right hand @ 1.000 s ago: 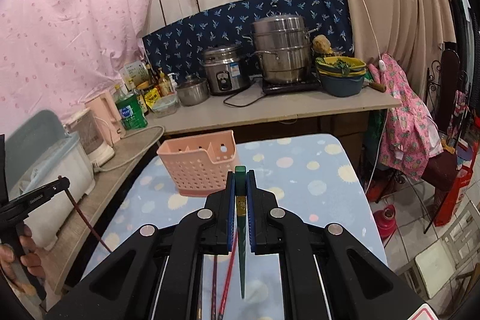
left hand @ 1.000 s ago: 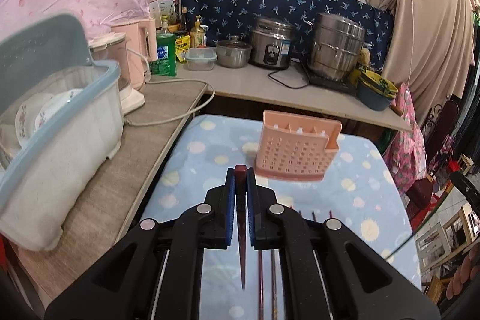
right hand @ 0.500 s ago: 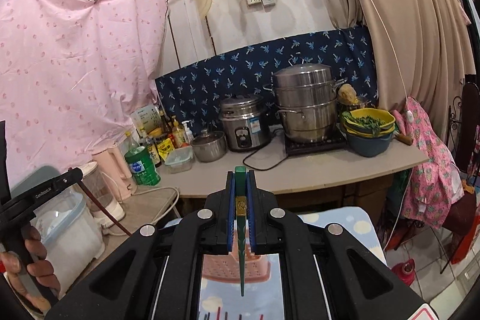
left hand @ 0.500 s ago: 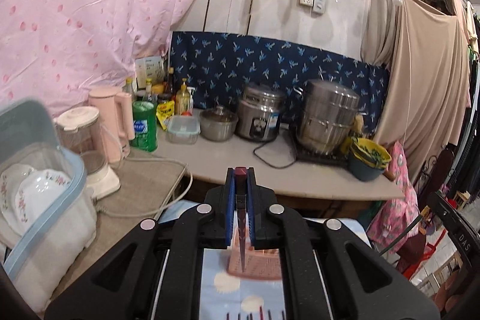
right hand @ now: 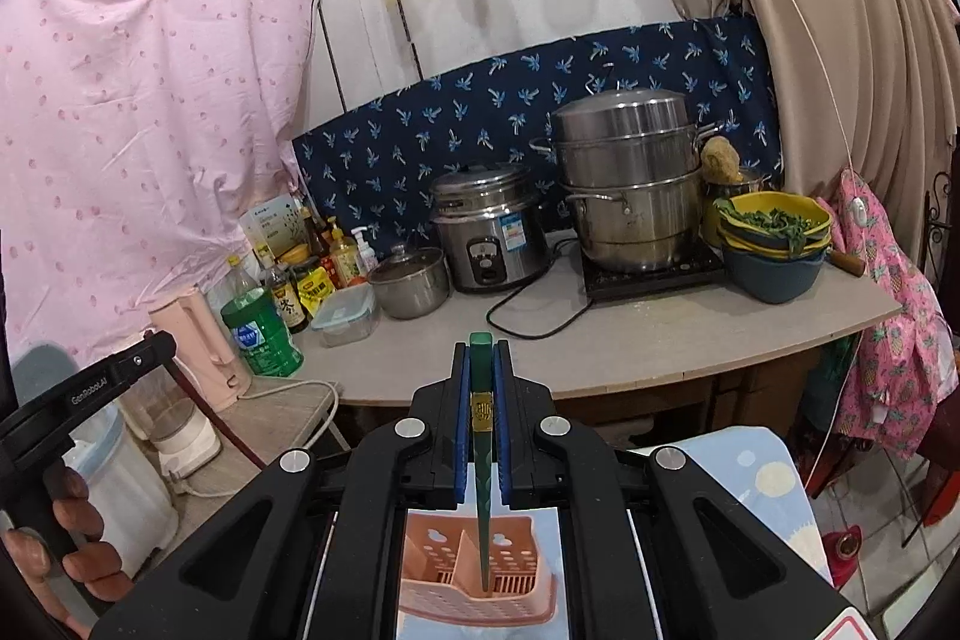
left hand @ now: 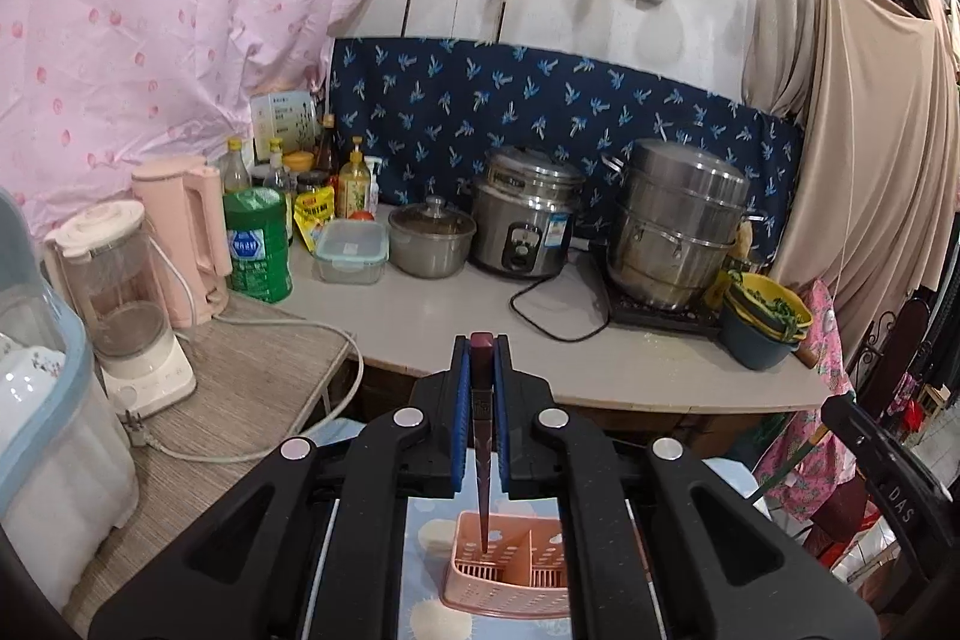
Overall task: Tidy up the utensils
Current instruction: 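Lift both chopsticks to the pink basket and open both tools to drop them in, then withdraw both open tools from the basket back over the chopsticks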
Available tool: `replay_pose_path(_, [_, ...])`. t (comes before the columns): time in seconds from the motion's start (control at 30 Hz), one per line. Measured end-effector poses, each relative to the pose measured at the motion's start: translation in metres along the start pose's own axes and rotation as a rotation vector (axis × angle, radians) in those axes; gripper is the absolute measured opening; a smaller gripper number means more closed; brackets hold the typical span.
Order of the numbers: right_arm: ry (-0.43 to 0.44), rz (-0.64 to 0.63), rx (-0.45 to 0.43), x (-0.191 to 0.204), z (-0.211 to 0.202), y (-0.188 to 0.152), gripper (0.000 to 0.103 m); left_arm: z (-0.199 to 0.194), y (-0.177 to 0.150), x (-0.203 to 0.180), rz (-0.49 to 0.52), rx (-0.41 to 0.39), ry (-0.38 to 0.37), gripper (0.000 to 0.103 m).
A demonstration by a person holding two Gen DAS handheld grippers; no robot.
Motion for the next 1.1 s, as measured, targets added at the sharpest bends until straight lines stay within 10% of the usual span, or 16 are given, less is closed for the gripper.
replay_pose_path(0.33, [-0.051, 0.008, 0.074, -0.022, 0.026, -0.044, 0.014, 0.033, -0.042, 0.014, -0.006, 0.088, 0.027, 0.007])
replay_pose_path(0.47, [-0.063, 0.009, 0.047, -0.022, 0.013, -0.047, 0.042, 0.029, -0.047, 0.022, -0.012, 0.094, 0.029, 0.038])
replay_pose_path(1.1, [-0.034, 0.009, 0.099, 0.025, -0.116, -0.132, 0.048, -0.067, -0.139, 0.082, 0.011, 0.158, 0.04, 0.057])
Point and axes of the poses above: each gripper's, at about its wrist camera, not at the fingertips, and z roughly the way its jaws point, x to its left, y to its top, the point moved 9 cm from there along z, roughly the way its jaws point, and after that the axes turned 14 degrees about y, right-handed, at the moved point
